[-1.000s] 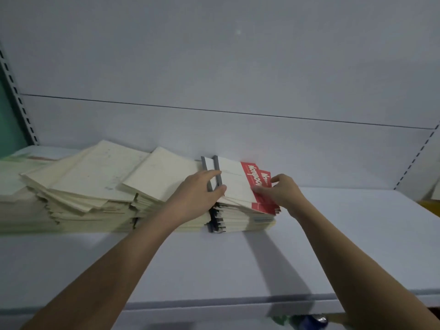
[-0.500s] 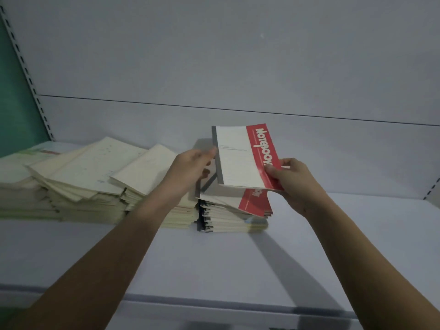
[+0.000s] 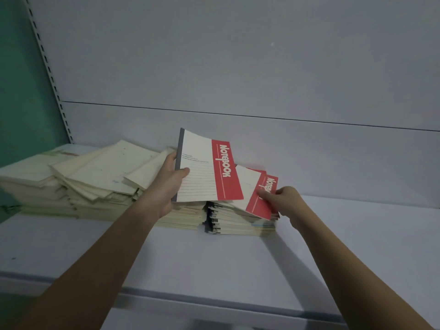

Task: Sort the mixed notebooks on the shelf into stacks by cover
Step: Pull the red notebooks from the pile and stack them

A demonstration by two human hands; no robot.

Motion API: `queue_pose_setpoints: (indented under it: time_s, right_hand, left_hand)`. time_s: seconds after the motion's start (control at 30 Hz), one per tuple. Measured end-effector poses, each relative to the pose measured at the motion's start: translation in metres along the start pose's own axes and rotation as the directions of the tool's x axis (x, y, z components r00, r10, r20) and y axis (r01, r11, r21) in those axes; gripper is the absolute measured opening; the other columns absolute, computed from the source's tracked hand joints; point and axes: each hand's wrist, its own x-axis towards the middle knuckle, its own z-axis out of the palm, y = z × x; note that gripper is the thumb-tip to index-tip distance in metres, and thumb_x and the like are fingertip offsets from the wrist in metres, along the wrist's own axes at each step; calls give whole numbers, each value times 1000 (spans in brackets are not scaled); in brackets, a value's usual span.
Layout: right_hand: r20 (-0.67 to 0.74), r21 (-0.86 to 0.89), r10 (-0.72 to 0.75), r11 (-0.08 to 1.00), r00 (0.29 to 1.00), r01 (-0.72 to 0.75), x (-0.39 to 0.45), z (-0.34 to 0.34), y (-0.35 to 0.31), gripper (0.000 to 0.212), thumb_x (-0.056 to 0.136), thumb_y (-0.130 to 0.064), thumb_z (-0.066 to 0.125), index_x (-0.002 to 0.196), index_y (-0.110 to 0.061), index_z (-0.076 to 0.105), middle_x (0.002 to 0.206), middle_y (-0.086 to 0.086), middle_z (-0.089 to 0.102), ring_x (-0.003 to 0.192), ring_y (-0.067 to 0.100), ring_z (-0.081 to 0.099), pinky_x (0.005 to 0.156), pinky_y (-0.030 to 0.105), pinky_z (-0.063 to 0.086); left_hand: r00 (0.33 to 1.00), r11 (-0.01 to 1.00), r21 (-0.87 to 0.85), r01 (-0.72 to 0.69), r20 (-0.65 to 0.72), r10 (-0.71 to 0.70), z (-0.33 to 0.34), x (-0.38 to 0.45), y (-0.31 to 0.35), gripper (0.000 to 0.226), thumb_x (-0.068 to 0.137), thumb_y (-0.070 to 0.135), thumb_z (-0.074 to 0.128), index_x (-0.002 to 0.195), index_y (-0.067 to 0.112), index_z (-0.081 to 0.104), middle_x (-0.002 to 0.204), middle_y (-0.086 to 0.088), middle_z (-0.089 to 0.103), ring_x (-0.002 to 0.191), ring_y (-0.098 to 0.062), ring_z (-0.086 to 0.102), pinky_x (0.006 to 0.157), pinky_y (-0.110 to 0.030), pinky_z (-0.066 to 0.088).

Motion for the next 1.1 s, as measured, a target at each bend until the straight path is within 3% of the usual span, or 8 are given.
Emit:
queue_pose_setpoints:
  time_s: [0.13, 0.23, 0.33, 0.63, 0.77, 0.87, 1.03, 1.1]
  right_hand:
    - [-172, 6, -66, 998, 983, 68, 5, -10, -1, 16, 86, -16, 70, 96, -6, 61, 99, 11, 69, 79, 21, 65, 63, 29, 48]
    - [-283, 297, -26, 948, 959, 113, -3, -27, -11, 23, 92, -9, 62, 113, -9, 51, 106, 12, 65, 79, 23, 66, 62, 33, 52]
    - [-274, 474, -24, 866, 961, 157, -17, -36, -29, 27, 96, -15, 60, 120, -10, 49, 101, 6, 66, 80, 20, 69, 58, 31, 52]
    - [-186, 584, -145, 779, 972, 228, -39, -10, -72, 27, 96, -18, 61, 120, -10, 51, 97, 8, 73, 74, 21, 74, 59, 33, 57]
    - [-114, 458, -198, 859, 974, 228, -41, 22, -79, 29, 93, -13, 64, 118, -7, 52, 103, 13, 70, 72, 23, 72, 57, 32, 57]
    - [-30, 315, -264, 913, 964, 260, -44, 55, -81, 22, 94, -20, 62, 113, -13, 54, 106, 7, 69, 79, 19, 71, 68, 36, 58]
    - [-125, -95, -454, 891, 882, 445, -45, 48, -67, 28, 101, -35, 42, 115, -17, 60, 113, -3, 64, 101, 14, 60, 85, 33, 48]
    - [55, -252, -458, 853, 887, 456, -46, 40, -54, 38, 101, -41, 39, 125, -19, 58, 125, -5, 59, 110, 12, 55, 89, 30, 42]
  left_hand:
    - [1000, 1000, 7, -5, -12, 6, -5, 0, 0, 48, 103, 11, 40, 139, 42, 34, 123, 2, 62, 109, -23, 60, 79, -42, 56]
    - [998, 1000, 5, -22, -52, 22, -10, 2, -2, 49, 104, 11, 40, 142, 40, 31, 115, 6, 61, 101, -16, 60, 68, -33, 54]
    - [997, 1000, -12, -18, -71, 17, -11, 4, -2, 48, 104, 11, 39, 143, 38, 30, 120, 5, 59, 107, -20, 58, 71, -36, 53]
    - [992, 995, 63, -73, -96, 79, -22, 2, 4, 49, 102, 10, 39, 139, 43, 34, 126, 4, 59, 110, -22, 57, 77, -40, 55]
    - [999, 997, -74, 5, 52, -2, -26, -5, 4, 39, 103, 27, 44, 139, 44, 39, 122, 6, 65, 110, -22, 63, 85, -49, 56]
    - [991, 993, -98, 60, 123, -48, -21, -10, 2, 44, 98, 27, 56, 139, 36, 41, 117, 2, 69, 105, -22, 67, 79, -42, 58]
    - [1000, 997, -75, 1, -12, -2, -42, -6, 3, 60, 95, 1, 56, 143, 30, 35, 118, -2, 65, 100, -23, 66, 68, -38, 57]
    - [998, 996, -89, -18, -68, 12, -53, -4, 5, 59, 96, 1, 54, 142, 31, 34, 111, 2, 65, 98, -22, 65, 68, -38, 57]
